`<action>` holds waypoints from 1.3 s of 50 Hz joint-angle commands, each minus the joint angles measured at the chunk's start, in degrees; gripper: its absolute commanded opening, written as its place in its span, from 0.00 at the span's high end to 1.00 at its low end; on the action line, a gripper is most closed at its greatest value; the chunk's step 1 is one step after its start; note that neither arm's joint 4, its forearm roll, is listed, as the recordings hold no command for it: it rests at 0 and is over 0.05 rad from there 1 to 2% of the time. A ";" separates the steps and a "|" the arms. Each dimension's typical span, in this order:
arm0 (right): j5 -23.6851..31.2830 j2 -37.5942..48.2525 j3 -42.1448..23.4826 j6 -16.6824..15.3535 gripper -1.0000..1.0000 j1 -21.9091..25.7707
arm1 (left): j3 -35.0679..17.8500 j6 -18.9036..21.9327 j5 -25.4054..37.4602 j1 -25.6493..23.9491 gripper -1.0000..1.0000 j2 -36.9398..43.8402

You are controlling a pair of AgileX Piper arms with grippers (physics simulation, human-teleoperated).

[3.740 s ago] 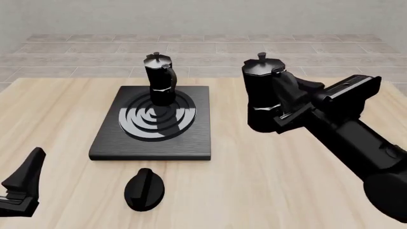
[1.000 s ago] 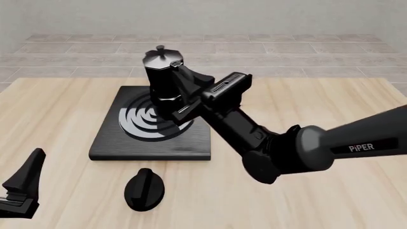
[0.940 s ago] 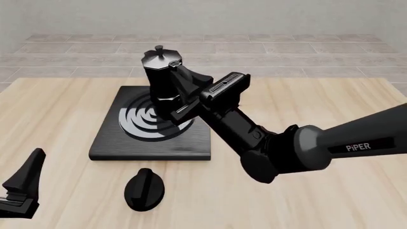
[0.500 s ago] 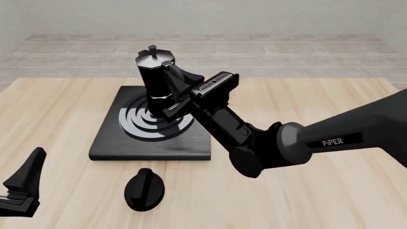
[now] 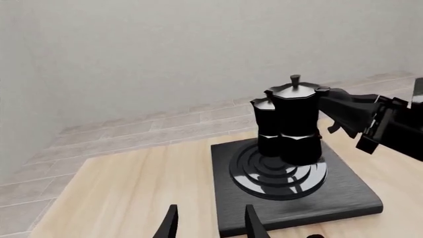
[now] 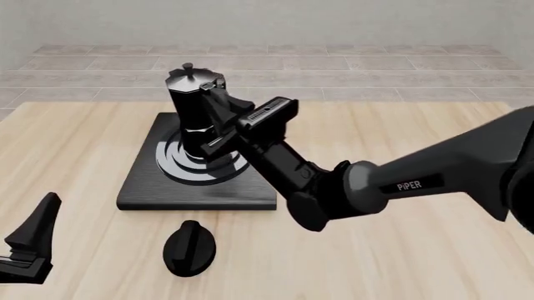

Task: Put both moka pots on the stove.

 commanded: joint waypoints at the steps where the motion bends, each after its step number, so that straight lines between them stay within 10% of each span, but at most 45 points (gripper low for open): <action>1: -0.49 0.70 -3.34 0.57 1.00 0.16 | 0.00 0.35 0.42 -0.05 0.00 -0.52; 65: -0.49 10.46 -11.01 0.59 1.00 -1.95 | -0.03 0.72 1.28 0.24 0.00 -1.31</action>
